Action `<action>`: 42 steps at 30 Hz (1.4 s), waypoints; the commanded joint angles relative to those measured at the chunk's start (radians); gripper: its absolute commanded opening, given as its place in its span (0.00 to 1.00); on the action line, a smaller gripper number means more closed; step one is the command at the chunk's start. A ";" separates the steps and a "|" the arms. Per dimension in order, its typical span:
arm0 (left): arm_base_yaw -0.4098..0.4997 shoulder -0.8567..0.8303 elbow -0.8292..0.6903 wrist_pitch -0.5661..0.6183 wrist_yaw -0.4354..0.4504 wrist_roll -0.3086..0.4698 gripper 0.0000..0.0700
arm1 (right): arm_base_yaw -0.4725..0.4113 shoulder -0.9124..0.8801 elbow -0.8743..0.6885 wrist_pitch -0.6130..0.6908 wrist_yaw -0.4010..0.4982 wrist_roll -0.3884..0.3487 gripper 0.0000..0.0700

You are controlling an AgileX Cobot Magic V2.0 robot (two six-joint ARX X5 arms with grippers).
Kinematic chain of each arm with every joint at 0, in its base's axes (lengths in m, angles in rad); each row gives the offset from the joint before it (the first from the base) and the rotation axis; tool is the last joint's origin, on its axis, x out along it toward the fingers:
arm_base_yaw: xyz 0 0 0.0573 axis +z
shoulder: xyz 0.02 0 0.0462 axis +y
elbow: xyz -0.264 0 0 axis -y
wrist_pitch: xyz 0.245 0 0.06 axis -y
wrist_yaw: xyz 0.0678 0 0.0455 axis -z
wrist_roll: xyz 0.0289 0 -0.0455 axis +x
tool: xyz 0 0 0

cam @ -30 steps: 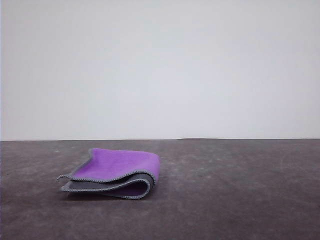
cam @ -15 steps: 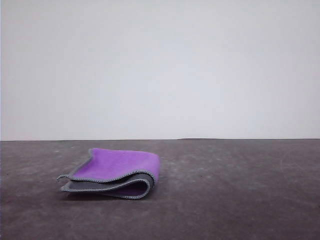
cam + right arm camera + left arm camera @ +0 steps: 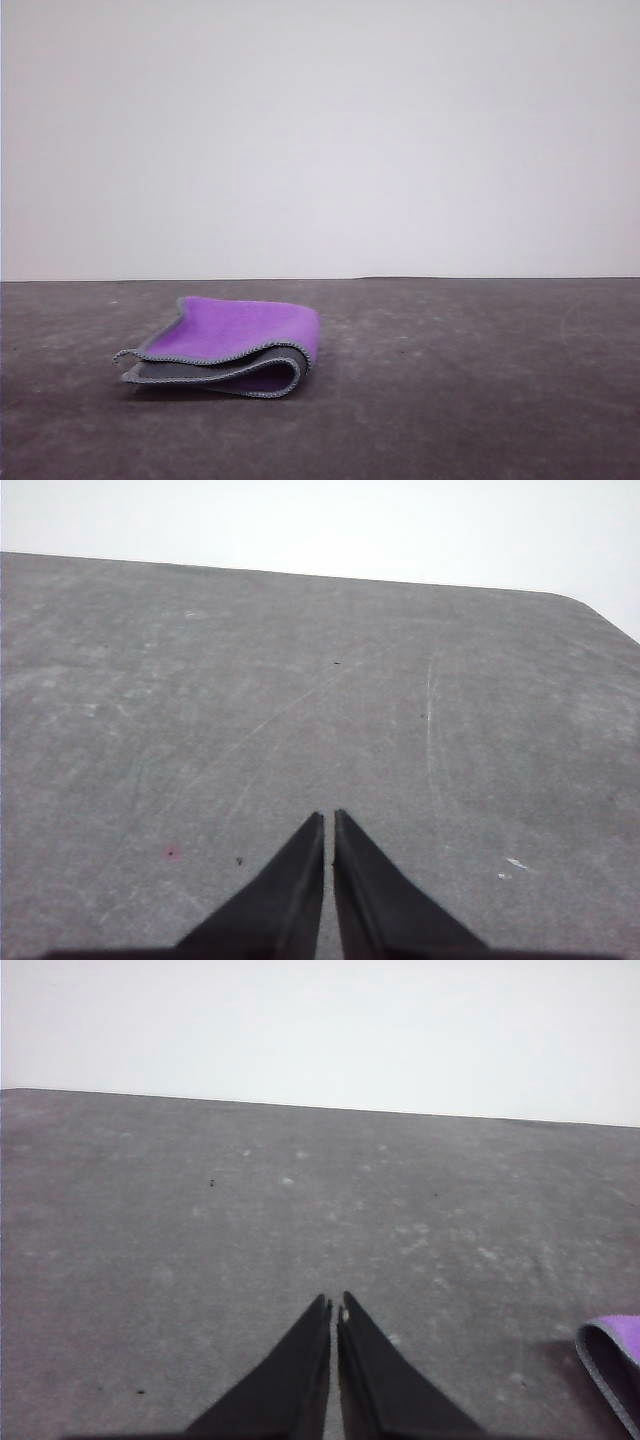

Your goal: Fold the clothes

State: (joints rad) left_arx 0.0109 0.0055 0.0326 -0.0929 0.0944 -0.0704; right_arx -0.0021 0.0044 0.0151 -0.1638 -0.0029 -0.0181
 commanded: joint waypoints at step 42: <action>0.000 -0.001 -0.020 0.011 -0.001 0.010 0.00 | -0.002 -0.001 -0.003 0.011 0.003 0.014 0.02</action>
State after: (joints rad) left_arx 0.0109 0.0055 0.0326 -0.0929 0.0944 -0.0704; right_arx -0.0021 0.0044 0.0151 -0.1638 -0.0030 -0.0181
